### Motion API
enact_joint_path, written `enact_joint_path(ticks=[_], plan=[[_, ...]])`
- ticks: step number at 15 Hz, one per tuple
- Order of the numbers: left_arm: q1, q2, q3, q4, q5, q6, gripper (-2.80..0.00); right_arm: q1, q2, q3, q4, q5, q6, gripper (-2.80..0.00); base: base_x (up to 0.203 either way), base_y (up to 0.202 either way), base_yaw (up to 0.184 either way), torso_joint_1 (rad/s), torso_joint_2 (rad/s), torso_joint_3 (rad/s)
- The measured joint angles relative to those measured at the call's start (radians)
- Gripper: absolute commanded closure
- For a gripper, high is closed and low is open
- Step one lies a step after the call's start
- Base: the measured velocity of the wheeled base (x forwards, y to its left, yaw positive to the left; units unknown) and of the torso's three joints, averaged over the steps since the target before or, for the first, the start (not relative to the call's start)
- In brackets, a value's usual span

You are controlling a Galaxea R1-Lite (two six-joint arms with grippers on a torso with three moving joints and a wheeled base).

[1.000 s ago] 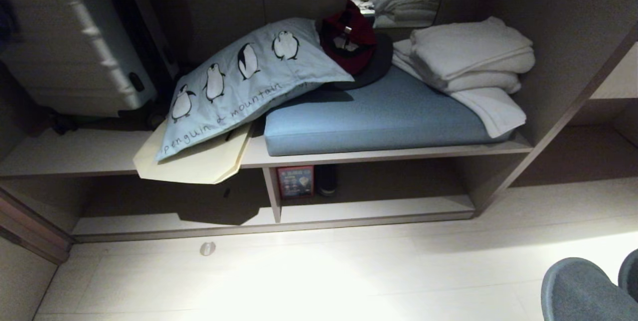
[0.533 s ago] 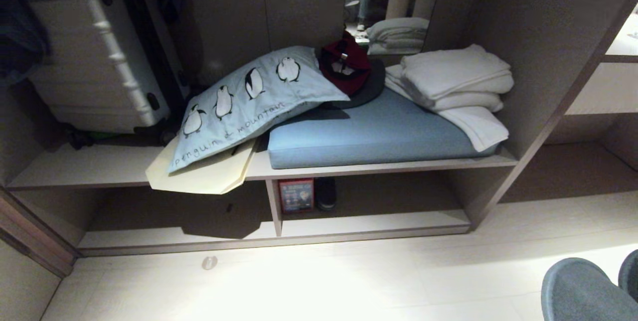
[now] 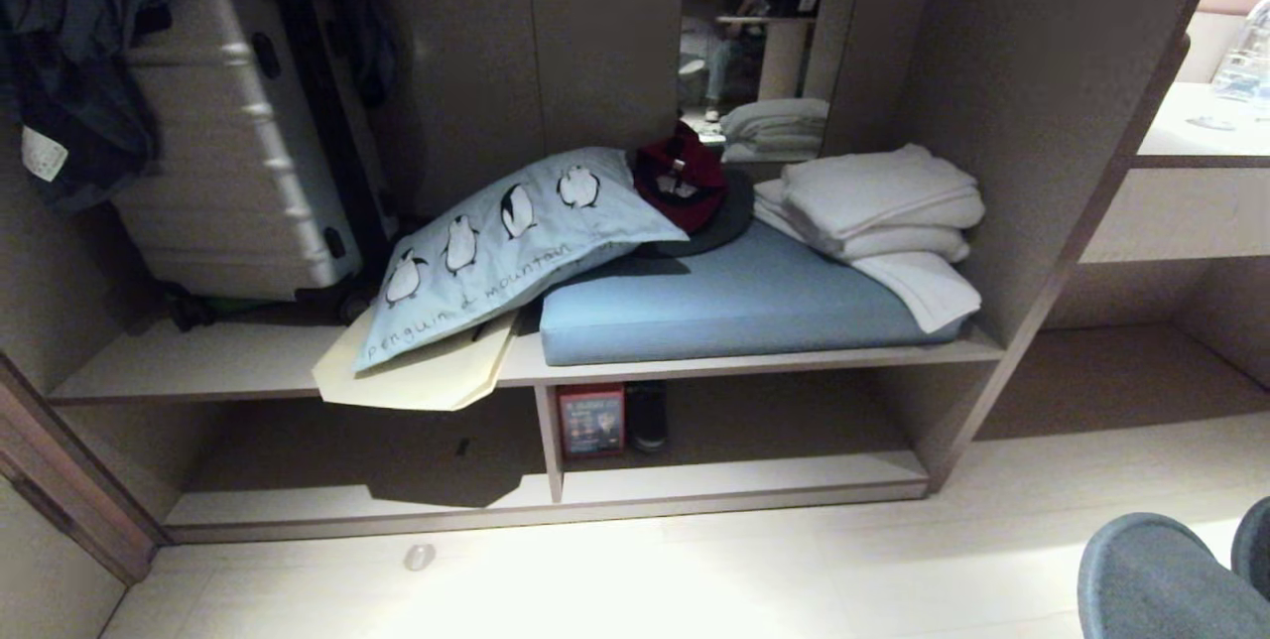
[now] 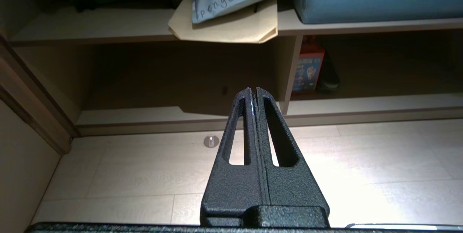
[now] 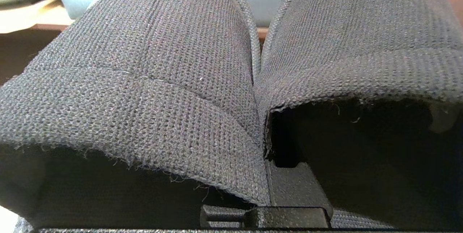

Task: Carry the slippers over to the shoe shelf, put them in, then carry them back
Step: Place the slippers on the floor

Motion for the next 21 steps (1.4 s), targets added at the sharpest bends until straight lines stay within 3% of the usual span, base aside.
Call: enact_joint_path(ticks=[4, 15, 21], plan=[[0.000, 0.000, 0.000, 0.001, 0.000, 0.000, 0.00, 0.000, 0.000, 0.000, 0.000, 0.000, 0.000, 0.00, 0.000, 0.000, 0.000, 0.002, 0.00, 0.176], [0.000, 0.000, 0.000, 0.001, -0.001, 0.003, 0.00, 0.000, 0.000, 0.000, 0.000, 0.000, 0.000, 0.00, 0.000, 0.000, 0.000, 0.001, 0.00, 0.009], [0.001, 0.000, 0.000, 0.000, -0.001, 0.002, 0.00, 0.000, 0.000, 0.000, 0.000, 0.000, 0.001, 0.00, 0.001, -0.146, 0.000, 0.003, 0.00, 0.001]])
